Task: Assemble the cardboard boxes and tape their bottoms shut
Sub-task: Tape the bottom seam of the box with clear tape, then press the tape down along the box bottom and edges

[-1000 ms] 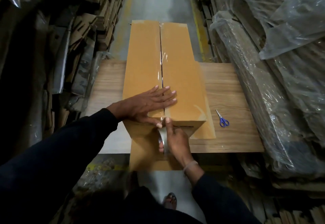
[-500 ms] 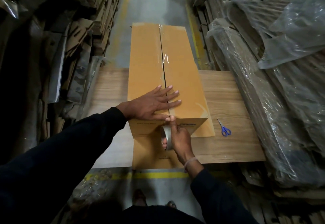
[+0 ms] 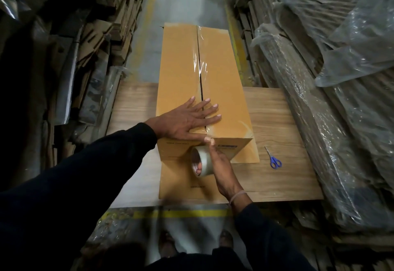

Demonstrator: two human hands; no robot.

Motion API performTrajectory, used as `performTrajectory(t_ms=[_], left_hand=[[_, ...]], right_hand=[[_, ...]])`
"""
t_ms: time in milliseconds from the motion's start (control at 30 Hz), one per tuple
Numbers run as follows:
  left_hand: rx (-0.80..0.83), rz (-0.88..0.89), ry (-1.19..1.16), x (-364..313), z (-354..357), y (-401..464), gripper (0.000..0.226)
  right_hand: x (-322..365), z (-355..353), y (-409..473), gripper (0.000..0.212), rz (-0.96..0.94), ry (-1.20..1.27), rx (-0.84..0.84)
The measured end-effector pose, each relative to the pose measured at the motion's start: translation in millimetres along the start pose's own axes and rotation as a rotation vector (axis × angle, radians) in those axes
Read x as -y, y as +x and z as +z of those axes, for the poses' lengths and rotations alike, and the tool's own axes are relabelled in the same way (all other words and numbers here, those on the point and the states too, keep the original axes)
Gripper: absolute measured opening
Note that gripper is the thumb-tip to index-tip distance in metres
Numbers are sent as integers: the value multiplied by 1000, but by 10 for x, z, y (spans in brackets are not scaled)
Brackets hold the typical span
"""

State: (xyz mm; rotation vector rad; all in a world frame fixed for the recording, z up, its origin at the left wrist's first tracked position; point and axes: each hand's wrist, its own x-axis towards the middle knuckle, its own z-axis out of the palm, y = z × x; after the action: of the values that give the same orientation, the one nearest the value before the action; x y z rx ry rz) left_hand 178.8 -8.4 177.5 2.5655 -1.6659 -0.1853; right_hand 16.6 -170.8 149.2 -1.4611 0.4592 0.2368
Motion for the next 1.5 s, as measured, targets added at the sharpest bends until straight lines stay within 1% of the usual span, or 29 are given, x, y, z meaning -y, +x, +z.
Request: performTrajectory(t_ms=[67,167,233,300,367,433,500,567,600,667,733,767,833,867,900,967,1033,1100,1167,1200,1333,1400,1500], left_hand=[[-19,-28,10,-33,21,-4,77],[-64,-35,29,-52,47,-13,72],[-76,-43,43,-78,59,-6,71],[-75,-63,45,-109,60,8,70],[-85,-69,52,-125,63,3,70],[-102,-82,83,-149,58,-29,71],[-162,-139,113,-211,52,-63,74],[-311,-244,82,-379,102,-127,79],[-419,-291,12,-516,153,-183,78],[-660,-394,-196,-911,290,-335,69],[-845,-593,-448,-1407,440,-457,55],[-899,-723,-582,-1617,502,-477,50],[-916,-977,-799,-1840,594,-433,49],[-885,-1056,-899,-1849,638,-393,52],[-851,-1081,-1015,-1817,662,-354,56],[-786,-1019,-1211,-1693,681,-296,55],[-734,-959,-1279,-1566,710,-243,42],[-725,-937,-1330,-1489,745,-210,25],[-724,-924,-1387,-1463,779,-197,20],[-727,-920,-1409,-1451,799,-187,21],[-714,-898,-1432,-1433,805,-137,22],[-723,-898,-1461,-1436,812,-131,20],[-738,-906,-1470,-1436,843,-123,17]], right_hand=[[-21,-31,-3,36,-13,5,52],[-222,-110,-15,35,-60,-58,97],[-295,-134,-13,32,-69,-28,48],[-277,-124,28,29,-38,-9,5],[-251,-97,47,32,10,-9,9],[-272,-79,53,38,13,-24,25],[-328,-94,28,41,9,-9,54],[-423,-142,11,44,13,56,123],[-459,-168,-3,45,13,78,161],[-533,-226,-6,42,-12,105,217],[-552,-277,-17,38,-30,147,268],[-552,-304,-25,36,-30,166,288],[-558,-358,-39,34,-33,178,315],[-567,-379,-35,34,-32,172,324],[-569,-393,-23,33,-34,169,333],[-595,-419,11,36,-21,181,340],[-591,-448,16,41,35,226,347],[-567,-528,12,31,65,251,348],[-546,-687,38,18,75,213,281],[-556,-822,83,16,74,150,194],[-710,-1672,417,18,14,-302,-303],[-812,-2162,622,19,22,-458,-490],[-907,-2652,920,23,42,-603,-631]])
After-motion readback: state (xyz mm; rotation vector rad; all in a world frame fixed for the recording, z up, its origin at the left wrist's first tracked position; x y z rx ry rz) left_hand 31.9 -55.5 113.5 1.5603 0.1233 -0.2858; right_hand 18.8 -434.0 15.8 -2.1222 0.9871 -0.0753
